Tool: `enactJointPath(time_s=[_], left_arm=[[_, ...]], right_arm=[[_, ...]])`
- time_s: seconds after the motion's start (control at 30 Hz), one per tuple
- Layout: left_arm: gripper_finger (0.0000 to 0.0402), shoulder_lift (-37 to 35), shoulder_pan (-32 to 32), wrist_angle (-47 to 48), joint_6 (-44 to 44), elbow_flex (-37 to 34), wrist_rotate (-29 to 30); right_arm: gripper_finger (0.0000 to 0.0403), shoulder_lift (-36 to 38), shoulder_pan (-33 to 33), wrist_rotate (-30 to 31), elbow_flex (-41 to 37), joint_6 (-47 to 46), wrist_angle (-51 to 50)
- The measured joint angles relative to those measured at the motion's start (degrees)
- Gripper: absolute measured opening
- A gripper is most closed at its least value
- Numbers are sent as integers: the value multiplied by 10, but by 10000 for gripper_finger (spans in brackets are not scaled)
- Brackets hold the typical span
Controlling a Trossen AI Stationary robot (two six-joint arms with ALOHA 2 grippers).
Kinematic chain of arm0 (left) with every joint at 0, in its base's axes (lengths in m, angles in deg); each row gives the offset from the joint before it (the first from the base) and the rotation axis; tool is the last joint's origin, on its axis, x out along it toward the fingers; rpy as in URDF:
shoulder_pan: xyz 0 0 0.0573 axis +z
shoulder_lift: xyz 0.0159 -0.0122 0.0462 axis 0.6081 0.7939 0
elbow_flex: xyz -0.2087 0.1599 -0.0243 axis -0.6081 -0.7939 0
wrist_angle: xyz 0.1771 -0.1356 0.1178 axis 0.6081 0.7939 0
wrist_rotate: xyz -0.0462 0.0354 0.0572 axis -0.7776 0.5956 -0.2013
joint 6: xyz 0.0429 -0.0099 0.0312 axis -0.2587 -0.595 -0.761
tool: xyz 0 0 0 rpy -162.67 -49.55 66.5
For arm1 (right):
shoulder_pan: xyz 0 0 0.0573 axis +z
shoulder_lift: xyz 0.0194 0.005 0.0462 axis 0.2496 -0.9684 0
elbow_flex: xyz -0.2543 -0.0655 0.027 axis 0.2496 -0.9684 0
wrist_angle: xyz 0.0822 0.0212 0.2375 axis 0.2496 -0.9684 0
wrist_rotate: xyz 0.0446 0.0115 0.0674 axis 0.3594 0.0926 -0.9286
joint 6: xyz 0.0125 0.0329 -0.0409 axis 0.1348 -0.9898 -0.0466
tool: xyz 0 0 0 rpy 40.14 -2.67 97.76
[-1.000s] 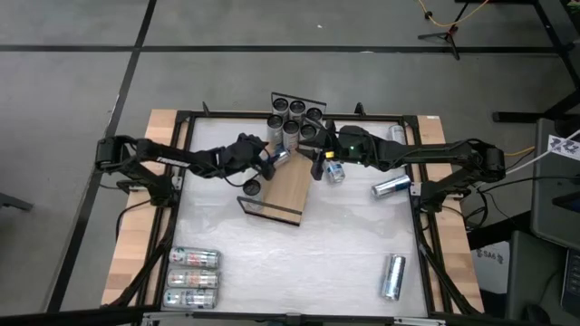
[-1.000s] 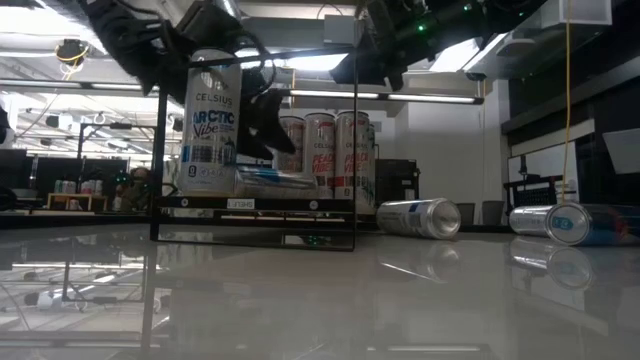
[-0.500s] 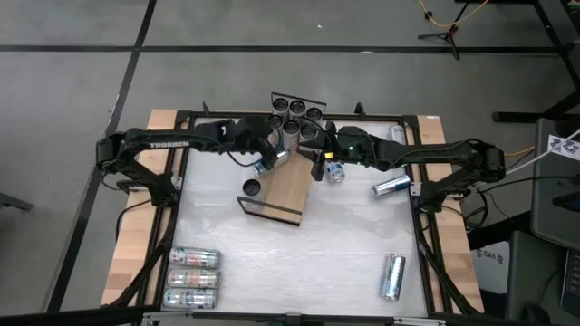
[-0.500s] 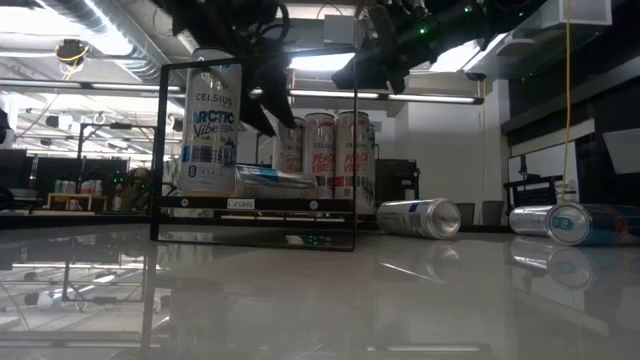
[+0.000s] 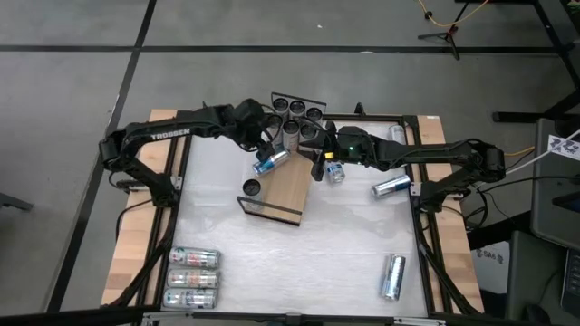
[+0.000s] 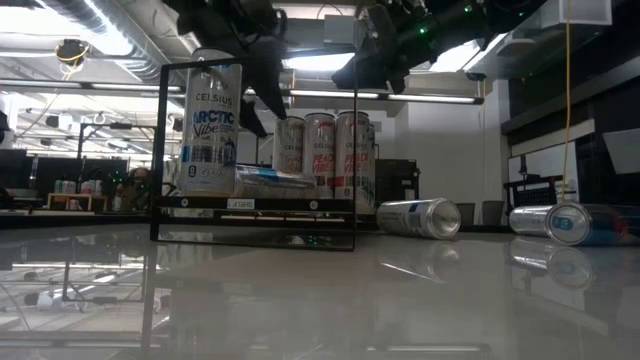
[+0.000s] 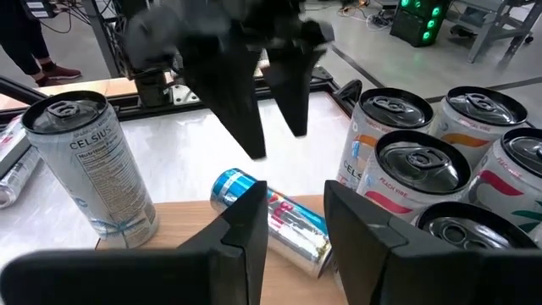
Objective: Place canned beverage on shelf
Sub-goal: Put the middle left silver soda can on the shelf
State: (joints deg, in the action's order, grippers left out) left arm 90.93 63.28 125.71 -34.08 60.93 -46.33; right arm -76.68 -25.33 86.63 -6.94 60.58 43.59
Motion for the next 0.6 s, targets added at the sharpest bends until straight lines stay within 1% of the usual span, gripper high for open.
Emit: enactJointPath(time_s=[0.33,0.47,0.6], left_arm=[[295,96,3,-9,-10,1,1],[295,112,0,-19,-18,3,3],[295,122,-8,-3,-14,-4,-2]], right_arm=[[113,0,0,0,0,0,0],[113,0,0,0,0,0,0],[113,0,0,0,0,0,0]])
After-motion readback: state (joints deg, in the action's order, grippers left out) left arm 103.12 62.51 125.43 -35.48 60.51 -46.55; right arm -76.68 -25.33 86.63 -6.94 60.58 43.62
